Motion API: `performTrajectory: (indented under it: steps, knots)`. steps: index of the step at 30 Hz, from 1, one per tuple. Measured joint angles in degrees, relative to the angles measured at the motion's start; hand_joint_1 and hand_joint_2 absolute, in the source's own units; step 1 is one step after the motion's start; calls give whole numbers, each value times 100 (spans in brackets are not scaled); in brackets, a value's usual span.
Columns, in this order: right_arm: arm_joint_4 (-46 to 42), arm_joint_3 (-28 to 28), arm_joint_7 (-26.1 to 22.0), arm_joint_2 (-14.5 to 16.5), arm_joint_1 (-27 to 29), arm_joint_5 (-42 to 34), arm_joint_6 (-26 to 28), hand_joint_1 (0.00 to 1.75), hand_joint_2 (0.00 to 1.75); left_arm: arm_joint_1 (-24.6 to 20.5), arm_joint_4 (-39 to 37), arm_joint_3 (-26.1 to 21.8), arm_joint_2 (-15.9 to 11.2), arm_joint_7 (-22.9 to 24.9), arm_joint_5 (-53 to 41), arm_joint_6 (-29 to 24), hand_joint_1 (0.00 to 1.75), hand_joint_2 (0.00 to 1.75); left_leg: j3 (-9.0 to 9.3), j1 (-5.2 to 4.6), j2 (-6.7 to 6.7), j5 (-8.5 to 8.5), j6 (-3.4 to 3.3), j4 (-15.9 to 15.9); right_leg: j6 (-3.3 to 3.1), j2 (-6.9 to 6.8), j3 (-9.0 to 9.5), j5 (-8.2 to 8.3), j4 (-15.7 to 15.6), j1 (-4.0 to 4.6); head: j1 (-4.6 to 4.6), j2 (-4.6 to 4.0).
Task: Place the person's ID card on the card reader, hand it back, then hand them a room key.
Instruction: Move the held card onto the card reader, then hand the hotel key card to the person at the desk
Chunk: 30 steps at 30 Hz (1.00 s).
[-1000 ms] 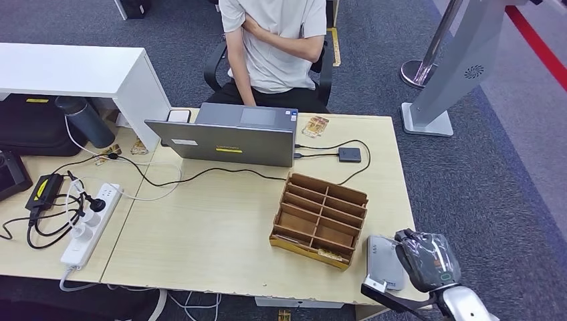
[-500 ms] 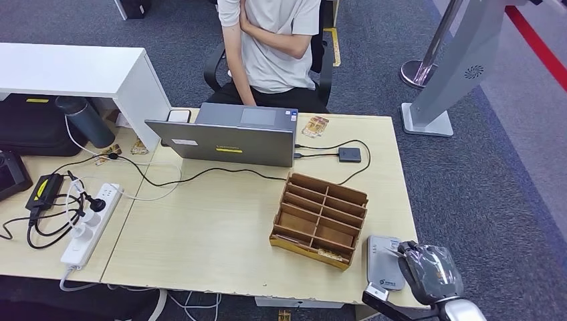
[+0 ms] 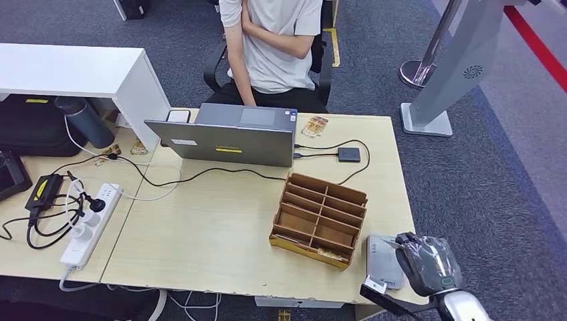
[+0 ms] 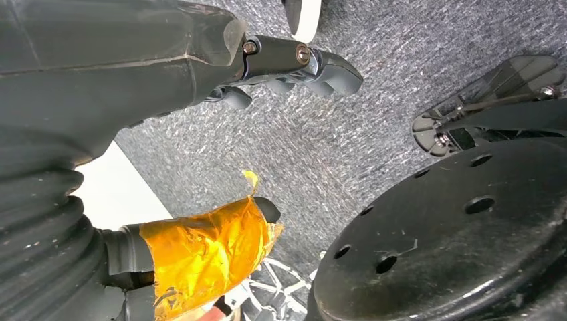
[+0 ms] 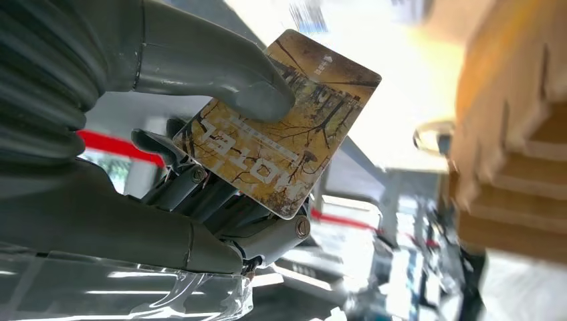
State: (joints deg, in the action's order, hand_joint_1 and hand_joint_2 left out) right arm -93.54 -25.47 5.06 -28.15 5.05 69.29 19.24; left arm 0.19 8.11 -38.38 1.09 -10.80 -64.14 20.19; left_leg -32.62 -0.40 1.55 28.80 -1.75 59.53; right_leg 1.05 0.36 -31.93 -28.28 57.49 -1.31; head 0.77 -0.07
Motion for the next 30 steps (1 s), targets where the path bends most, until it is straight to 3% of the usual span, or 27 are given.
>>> performTrajectory:
  steps: [5, 13, 24, 30]
  knots:
    - [79, 79, -175, 135, -774, 56, 172, 175, 175, -17, 0, 1, 2, 29, -110, 21, 0, 175, 1, 0, -7, -2, 2, 0, -3, 7, 0, 4, 3, 0, 1, 0]
    - [601, 138, -96, 737, -2686, 260, -36, 175, 175, -98, 0, 10, 14, 79, -312, 71, 0, 175, 7, 2, -22, -11, 3, 1, -8, 24, -1, 13, 10, 1, 0, 0]
    - [2534, -48, 534, 1599, -4728, 729, -343, 175, 175, -240, 0, 103, 74, 208, -443, 200, 0, 175, 4, 2, -15, -13, 4, 1, -8, 18, -4, 13, 16, 0, 2, 0]
    - [3490, -99, 685, 1934, -5238, 741, -285, 175, 175, -303, 0, 156, 120, 237, -478, 199, 0, 175, 4, 2, -11, -13, 5, 2, -8, 17, -4, 13, 16, 1, 1, 0]
